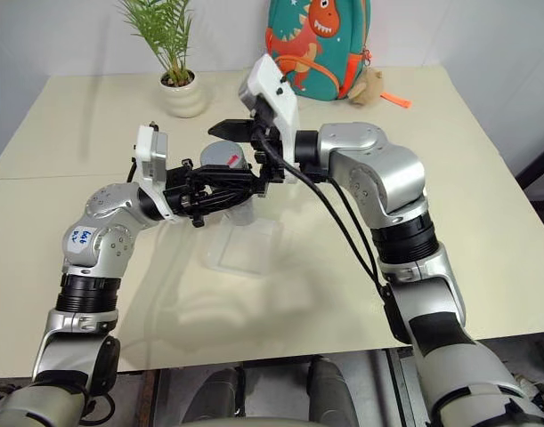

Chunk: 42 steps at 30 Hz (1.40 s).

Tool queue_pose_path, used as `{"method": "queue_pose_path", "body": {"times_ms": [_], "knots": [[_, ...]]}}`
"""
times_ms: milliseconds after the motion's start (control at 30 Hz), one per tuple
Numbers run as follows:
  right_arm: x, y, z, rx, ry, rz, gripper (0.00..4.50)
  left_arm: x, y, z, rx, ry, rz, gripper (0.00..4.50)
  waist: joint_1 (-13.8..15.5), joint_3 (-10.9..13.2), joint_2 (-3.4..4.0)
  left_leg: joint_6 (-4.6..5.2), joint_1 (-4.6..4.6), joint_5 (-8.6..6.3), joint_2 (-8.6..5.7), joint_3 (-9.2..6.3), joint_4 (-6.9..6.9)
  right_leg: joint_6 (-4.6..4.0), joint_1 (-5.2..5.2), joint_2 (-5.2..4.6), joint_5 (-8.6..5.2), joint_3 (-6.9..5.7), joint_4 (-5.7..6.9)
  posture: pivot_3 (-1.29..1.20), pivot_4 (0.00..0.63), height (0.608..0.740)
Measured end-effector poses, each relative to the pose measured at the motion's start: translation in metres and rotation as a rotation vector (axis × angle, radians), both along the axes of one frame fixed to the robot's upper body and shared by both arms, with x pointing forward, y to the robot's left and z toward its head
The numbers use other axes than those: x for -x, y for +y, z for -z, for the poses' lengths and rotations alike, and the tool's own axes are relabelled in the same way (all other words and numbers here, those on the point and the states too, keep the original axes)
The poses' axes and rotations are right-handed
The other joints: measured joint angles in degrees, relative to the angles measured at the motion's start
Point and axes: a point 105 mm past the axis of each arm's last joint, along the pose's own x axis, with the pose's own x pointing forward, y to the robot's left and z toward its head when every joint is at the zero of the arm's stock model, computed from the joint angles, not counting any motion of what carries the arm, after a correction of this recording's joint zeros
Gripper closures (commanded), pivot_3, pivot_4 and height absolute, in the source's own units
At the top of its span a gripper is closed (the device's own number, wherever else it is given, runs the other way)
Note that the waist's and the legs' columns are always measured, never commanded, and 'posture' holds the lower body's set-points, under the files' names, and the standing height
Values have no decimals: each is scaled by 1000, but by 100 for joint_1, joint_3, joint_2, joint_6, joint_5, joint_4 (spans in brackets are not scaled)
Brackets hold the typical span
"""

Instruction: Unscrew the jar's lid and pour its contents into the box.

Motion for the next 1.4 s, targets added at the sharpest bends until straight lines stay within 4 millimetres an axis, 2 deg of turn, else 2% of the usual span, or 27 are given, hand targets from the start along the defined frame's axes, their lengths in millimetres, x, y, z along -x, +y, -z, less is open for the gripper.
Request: {"method": "queue_pose_path", "body": {"times_ms": [167,233,267,333,433,533,633,767,967,1167,1400], "knots": [[-1,-23,-4,13,-25,3,38,-3,2,1,2,7,-26,2549,7,0,0,0,-1,0,0,0,0,0,0,0,0,0,-3,0,150,740],[-15,-50,-15,-23,-49,112,38,0,1,5,-9,12,-6,2549,30,0,0,1,-2,0,-1,0,0,0,2,-1,0,0,-4,0,150,740],[-27,-75,-18,-38,-50,211,38,2,1,7,-12,15,2,2549,67,0,0,1,-3,0,-1,1,0,1,1,-1,1,0,-8,0,150,740],[-33,-94,-19,-55,-45,276,38,3,2,8,-15,16,1,2549,87,0,0,1,-2,0,0,1,-2,1,0,1,1,0,-8,0,150,740],[-36,-108,-15,-58,-33,311,38,5,0,5,-18,-2,10,2549,39,0,0,1,0,0,0,3,-5,1,0,1,1,2,-8,0,150,740],[-36,-112,-14,-71,-24,317,38,5,0,5,-18,-2,10,2549,-2,0,0,1,-1,0,0,4,-2,1,0,0,1,3,-7,0,150,740],[-28,-99,-15,-87,-24,263,38,5,1,5,-19,-2,10,2549,-29,0,0,1,5,0,0,4,-4,1,0,2,1,6,-3,0,150,740],[-7,-52,-11,-89,-18,106,38,5,1,5,-19,-1,10,2549,-13,0,1,1,6,1,0,4,0,1,0,1,1,7,4,0,150,740],[7,-8,-6,-69,-19,37,38,5,1,7,-23,6,6,2549,38,0,1,1,1,1,-1,3,7,2,1,0,1,7,4,0,150,740],[10,8,-2,-32,-27,17,38,5,-1,8,-27,11,15,2549,22,0,1,1,1,1,-1,3,5,2,0,1,1,7,4,0,150,740],[9,11,3,-7,-3,24,38,5,-2,6,-25,4,18,2549,1,0,1,1,2,1,-1,3,5,2,0,1,1,7,4,0,150,740]]}}
